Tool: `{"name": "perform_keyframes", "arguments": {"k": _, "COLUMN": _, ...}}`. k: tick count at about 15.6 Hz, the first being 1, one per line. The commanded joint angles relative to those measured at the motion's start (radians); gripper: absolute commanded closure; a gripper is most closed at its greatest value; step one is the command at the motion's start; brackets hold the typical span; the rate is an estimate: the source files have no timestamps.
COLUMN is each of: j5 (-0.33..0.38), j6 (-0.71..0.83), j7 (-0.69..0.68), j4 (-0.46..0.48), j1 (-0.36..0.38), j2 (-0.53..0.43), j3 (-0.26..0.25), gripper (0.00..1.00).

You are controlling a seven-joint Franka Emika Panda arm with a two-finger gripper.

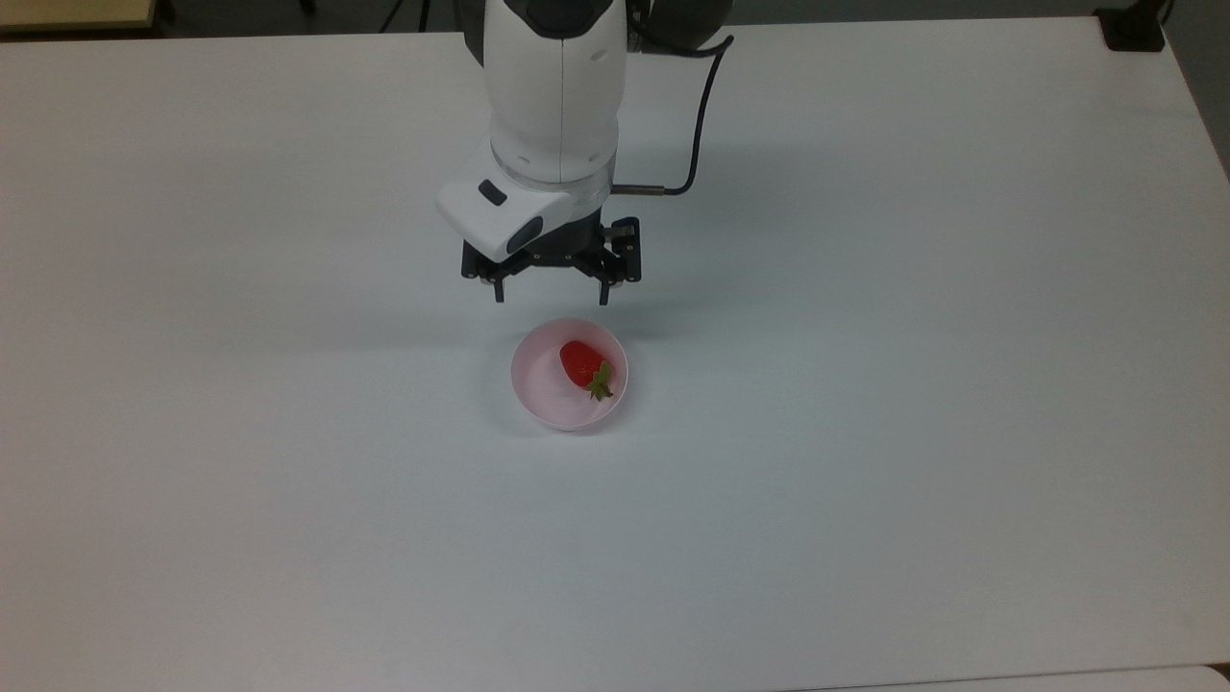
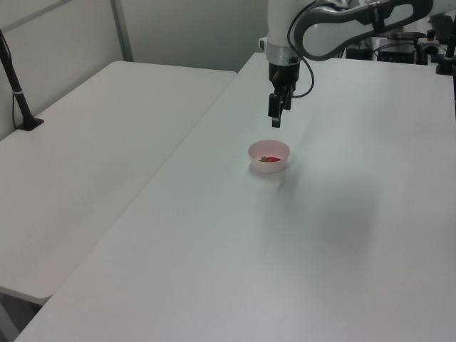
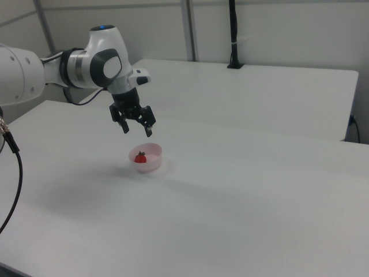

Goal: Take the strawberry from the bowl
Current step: 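Move the open gripper over the pink bowl with the strawberry, then lower the gripper into the bowl around the red strawberry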

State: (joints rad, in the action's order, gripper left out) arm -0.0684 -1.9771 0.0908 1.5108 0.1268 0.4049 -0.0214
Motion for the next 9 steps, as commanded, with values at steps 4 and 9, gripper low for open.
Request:
{"name": "perform_keyframes", "arguments": {"k": 4, "j5": 0.015, "j6": -0.029, "j7": -0.314, "j4": -0.014, "j1": -0.013, "j2": 0.058, "j3": -0.008, "gripper": 0.0}}
{"name": "perform_keyframes", "arguments": {"k": 9, "j5": 0.01, "j6": -0.042, "j7": -0.431, "j4": -0.023, "j1": -0.01, "j2": 0.106, "j3": -0.008, "gripper": 0.14}}
